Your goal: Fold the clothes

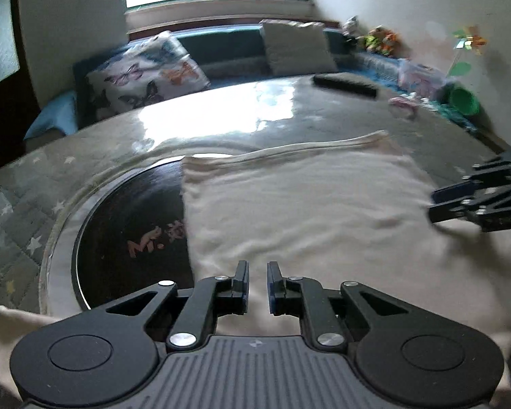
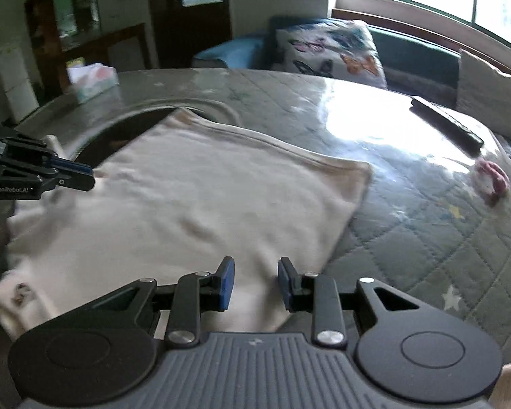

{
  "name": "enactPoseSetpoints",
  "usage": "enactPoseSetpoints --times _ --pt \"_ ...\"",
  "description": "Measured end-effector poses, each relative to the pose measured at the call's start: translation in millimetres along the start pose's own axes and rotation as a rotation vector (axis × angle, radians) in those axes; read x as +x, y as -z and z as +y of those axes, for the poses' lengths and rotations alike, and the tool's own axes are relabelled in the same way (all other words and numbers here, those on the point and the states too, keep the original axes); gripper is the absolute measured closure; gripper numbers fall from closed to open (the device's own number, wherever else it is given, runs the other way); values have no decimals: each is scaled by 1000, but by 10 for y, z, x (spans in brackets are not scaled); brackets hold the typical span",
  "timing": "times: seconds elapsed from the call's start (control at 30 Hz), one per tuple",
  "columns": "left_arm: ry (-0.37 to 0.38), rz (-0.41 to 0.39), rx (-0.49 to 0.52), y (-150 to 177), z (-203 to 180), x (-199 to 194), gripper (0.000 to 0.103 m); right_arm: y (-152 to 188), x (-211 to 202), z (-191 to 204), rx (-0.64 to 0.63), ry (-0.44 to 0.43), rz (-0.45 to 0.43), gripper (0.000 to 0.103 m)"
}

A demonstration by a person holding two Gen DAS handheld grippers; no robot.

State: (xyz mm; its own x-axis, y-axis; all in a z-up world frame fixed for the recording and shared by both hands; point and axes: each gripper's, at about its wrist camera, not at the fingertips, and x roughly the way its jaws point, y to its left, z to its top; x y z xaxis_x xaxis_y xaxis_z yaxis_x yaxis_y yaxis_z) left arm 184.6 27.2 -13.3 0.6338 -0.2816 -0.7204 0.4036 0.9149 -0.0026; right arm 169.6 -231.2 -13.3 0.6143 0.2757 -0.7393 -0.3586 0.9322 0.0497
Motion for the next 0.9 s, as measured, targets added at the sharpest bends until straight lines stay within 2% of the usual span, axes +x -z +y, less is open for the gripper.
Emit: enactPoseSetpoints --times 0.13,0.47,0.5,0.53,0.57,0.63,0.7,0.73,0.9 --pt "-31 17 -25 -143 139 235 90 -146 133 -161 32 31 -16 76" --pt "-102 -26 -88 -545 383 637 86 -488 381 -578 165 162 -66 75" --pt "-110 -32 -91 -578 390 663 83 -506 399 -624 182 165 -67 75" --pt "-119 -37 -93 -612 394 688 75 -515 423 -663 193 164 -68 75" --pt "-129 -39 -92 -637 399 715 74 -526 451 -690 198 160 -65 75" --pt "-141 -38 -90 -662 405 762 74 -547 510 -725 201 152 -56 76" --pt "-152 -41 -88 -672 412 783 80 -571 567 -722 189 153 -47 79" --pt "-158 -43 -87 -677 415 793 85 -583 596 -719 183 154 -43 85" --pt "-186 -52 -81 -701 431 844 85 -655 676 -704 159 179 -52 85"
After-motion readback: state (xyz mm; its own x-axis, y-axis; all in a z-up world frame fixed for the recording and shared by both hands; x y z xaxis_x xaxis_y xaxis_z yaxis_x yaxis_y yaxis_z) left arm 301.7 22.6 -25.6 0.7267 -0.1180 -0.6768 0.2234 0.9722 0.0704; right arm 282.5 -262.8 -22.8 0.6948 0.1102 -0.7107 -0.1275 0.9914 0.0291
